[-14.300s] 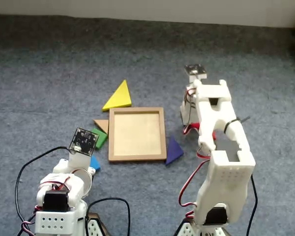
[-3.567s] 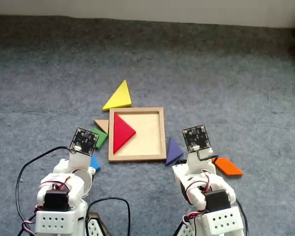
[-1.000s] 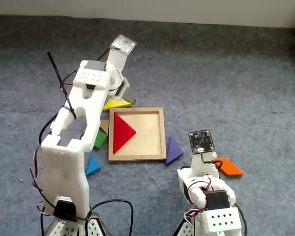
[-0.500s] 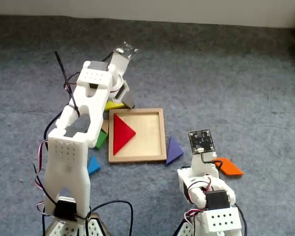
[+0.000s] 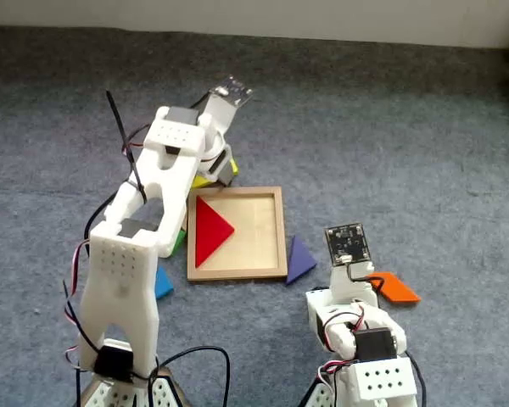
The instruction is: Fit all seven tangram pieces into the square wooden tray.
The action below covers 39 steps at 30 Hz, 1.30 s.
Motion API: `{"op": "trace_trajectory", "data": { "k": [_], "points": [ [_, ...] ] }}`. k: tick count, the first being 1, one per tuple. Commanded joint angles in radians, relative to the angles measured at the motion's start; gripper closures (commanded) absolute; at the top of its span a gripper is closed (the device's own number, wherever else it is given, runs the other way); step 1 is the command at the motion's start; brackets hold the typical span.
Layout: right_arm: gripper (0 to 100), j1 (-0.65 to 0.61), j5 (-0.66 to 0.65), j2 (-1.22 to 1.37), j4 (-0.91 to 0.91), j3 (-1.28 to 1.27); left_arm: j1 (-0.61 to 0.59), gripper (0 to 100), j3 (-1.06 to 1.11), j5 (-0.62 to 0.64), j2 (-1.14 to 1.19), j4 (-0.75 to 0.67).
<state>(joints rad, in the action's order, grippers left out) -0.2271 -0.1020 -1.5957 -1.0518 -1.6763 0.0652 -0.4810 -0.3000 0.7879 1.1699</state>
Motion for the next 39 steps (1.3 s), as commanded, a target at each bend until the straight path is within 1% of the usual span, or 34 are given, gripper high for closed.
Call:
{"op": "trace_trajectory", "data": {
  "k": [1,3,6,11,13,15,18,22,27,33,35,39],
  "points": [
    [99.2,0.016,0.005,-0.007,0.008,-0.074,0.007,78,-0.099,-0.043,-0.035,0.095],
    [99.2,0.018,0.005,-0.007,0.008,-0.074,0.012,78,-0.134,-0.089,-0.047,0.164],
    [99.2,0.018,0.005,-0.007,0.008,-0.074,0.016,78,-0.182,-0.095,-0.059,0.227],
    [99.2,0.018,0.005,-0.007,0.008,-0.074,0.027,77,-0.240,-0.091,-0.053,0.262],
    [99.2,0.018,0.005,-0.007,0.008,-0.074,0.036,74,-0.245,-0.058,-0.053,0.256],
    [99.2,0.018,0.005,-0.007,0.008,-0.074,0.039,69,-0.248,0.026,-0.053,0.255],
    [99.2,0.018,0.005,-0.007,0.008,-0.074,0.050,65,-0.246,0.114,-0.053,0.207],
    [99.2,0.018,0.005,-0.007,0.008,-0.074,0.056,65,-0.226,0.121,-0.036,0.149],
    [99.2,0.018,0.005,-0.007,0.008,-0.074,0.047,65,-0.226,0.123,0.048,0.075],
    [99.2,0.018,0.005,-0.007,0.008,-0.074,0.050,65,-0.226,0.123,0.105,0.055],
    [99.2,0.018,0.005,-0.007,0.008,-0.074,0.053,68,-0.226,0.121,0.107,0.054],
    [99.2,0.018,0.005,-0.007,0.008,-0.074,0.054,76,-0.222,0.117,0.113,-0.005]
  ]
}}
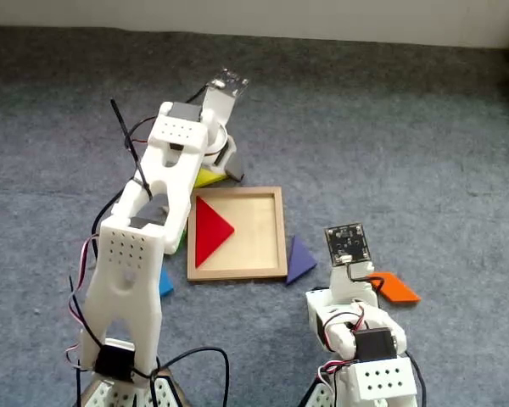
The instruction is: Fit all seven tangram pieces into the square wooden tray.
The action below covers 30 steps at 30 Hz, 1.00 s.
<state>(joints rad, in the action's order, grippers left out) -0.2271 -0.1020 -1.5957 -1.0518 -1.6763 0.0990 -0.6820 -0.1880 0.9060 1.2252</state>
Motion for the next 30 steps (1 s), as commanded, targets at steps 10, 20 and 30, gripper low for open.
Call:
{"op": "trace_trajectory", "data": {
  "k": [10,20,30],
  "points": [
    [99.2,0.018,0.005,-0.007,0.008,-0.074,0.015,83,-0.024,0.003,-0.015,-0.069],
    [99.2,0.018,0.005,-0.007,0.008,-0.074,0.016,82,-0.243,0.049,-0.008,0.064],
    [99.2,0.018,0.005,-0.007,0.008,-0.074,0.042,70,-0.289,0.302,0.030,-0.094]
  ]
}}
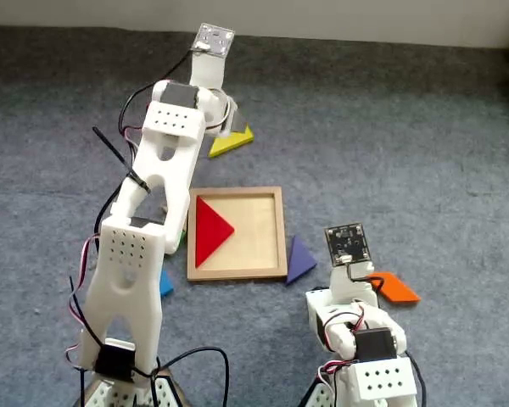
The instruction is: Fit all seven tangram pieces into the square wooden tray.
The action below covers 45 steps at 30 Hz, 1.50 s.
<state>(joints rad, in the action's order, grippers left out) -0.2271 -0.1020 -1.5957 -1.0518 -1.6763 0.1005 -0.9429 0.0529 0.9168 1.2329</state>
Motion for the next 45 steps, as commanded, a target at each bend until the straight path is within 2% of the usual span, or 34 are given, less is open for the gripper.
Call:
{"op": "trace_trajectory", "data": {
  "k": [1,6,12,15,17,29,40,42,45],
  "points": [
    [99.2,0.018,0.005,-0.007,0.008,-0.074,0.048,70,-0.031,0.063,0.042,-0.133],
    [99.2,0.018,0.005,-0.007,0.008,-0.074,0.070,71,-0.031,0.063,0.153,-0.273],
    [99.2,0.018,0.005,-0.007,0.008,-0.074,0.038,81,-0.028,0.055,0.225,-0.460],
    [99.2,0.018,0.005,-0.007,0.008,-0.074,0.028,83,-0.031,0.052,0.265,-0.485],
    [99.2,0.018,0.005,-0.007,0.008,-0.074,0.030,83,-0.031,0.000,0.274,-0.477],
    [99.2,0.018,0.005,-0.007,0.008,-0.074,-0.013,83,-0.232,-0.304,0.278,0.068],
    [99.2,0.019,0.005,-0.007,0.008,-0.074,-0.108,83,-0.475,-0.453,0.278,0.485],
    [99.2,0.019,0.005,-0.007,0.008,-0.074,-0.119,83,-0.501,-0.468,0.278,0.534],
    [99.2,0.042,0.003,-0.007,0.008,-0.074,-0.159,83,-0.495,-0.468,0.274,0.535]
  ]
}}
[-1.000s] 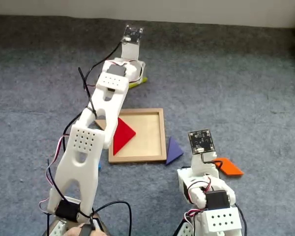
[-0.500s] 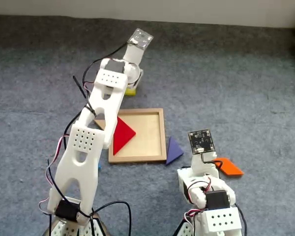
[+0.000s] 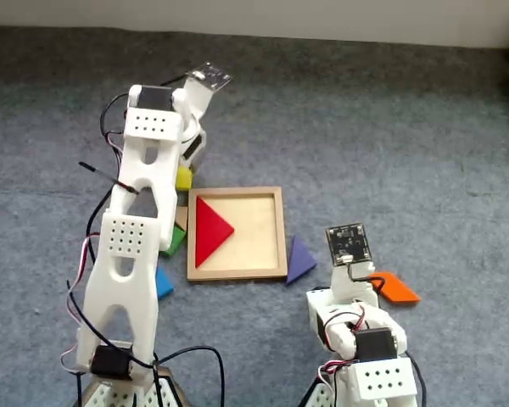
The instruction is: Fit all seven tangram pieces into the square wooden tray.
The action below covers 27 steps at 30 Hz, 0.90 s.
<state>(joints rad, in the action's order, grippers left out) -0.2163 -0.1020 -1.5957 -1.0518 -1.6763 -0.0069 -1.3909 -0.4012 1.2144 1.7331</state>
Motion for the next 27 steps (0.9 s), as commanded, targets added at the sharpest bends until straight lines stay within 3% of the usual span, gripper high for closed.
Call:
{"op": "trace_trajectory", "data": {
  "k": [1,11,18,27],
  "points": [
    [99.2,0.038,0.003,-0.007,0.008,-0.074,-0.064,83,-0.045,-0.014,-0.021,0.035],
    [99.2,0.039,0.003,-0.007,0.008,-0.074,-0.151,83,0.016,-0.051,-0.081,0.038],
    [99.2,0.039,0.003,-0.007,0.008,-0.074,-0.125,76,0.035,-0.046,-0.259,0.040],
    [99.2,0.039,0.003,-0.007,0.010,-0.074,-0.070,75,0.303,-0.054,-0.269,0.034]
  ]
}}
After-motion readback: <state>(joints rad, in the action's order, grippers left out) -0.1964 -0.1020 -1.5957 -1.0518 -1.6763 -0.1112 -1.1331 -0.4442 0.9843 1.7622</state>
